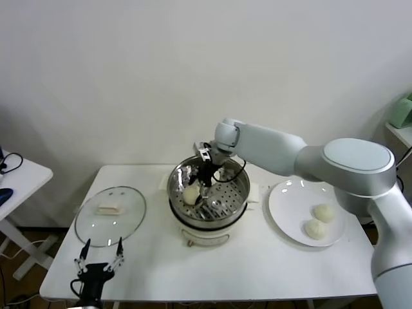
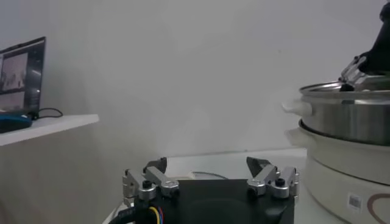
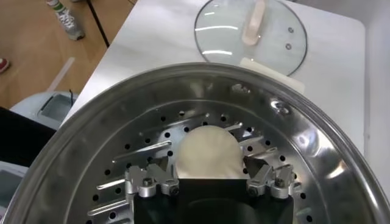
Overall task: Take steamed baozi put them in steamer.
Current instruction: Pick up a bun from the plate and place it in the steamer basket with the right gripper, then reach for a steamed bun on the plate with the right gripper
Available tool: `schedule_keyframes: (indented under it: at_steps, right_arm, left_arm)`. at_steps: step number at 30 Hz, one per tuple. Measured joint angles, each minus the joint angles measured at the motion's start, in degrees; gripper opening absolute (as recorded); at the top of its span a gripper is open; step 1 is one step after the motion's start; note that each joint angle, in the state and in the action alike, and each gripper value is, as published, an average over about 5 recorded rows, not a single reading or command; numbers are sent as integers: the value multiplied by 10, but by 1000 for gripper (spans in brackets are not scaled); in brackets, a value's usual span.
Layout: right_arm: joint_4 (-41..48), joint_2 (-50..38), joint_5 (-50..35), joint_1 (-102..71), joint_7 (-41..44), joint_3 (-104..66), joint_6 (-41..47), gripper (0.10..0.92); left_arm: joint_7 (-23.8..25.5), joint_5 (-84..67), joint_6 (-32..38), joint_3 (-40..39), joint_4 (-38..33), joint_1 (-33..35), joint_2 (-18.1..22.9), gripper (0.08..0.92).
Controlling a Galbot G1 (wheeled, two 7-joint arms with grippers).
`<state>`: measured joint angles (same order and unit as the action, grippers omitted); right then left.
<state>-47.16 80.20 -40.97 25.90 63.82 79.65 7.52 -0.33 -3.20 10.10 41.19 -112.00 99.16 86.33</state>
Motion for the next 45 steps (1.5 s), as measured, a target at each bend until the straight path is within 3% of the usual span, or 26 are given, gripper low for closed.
schedule_keyframes:
  at_steps: [10,19,33,45]
  right_arm:
    - [-45,-40,-25,69,17,22,-14,823]
    - [-151,-158,-15,158,33,50,-25,823]
    - [-264,-399,161,120,48,12,-63,823]
    - [-247,-477,301,-31,53,-91,-92,823]
  left_arm:
    - [-1,-1,0,-2,-1,2,2,823]
    - [-1,-2,-3,-3,0,-2,-3,823]
    - [5,-7,9,-14,-6,11,-12,823]
    - [13,-6,14,-7,-9,13,-15,823]
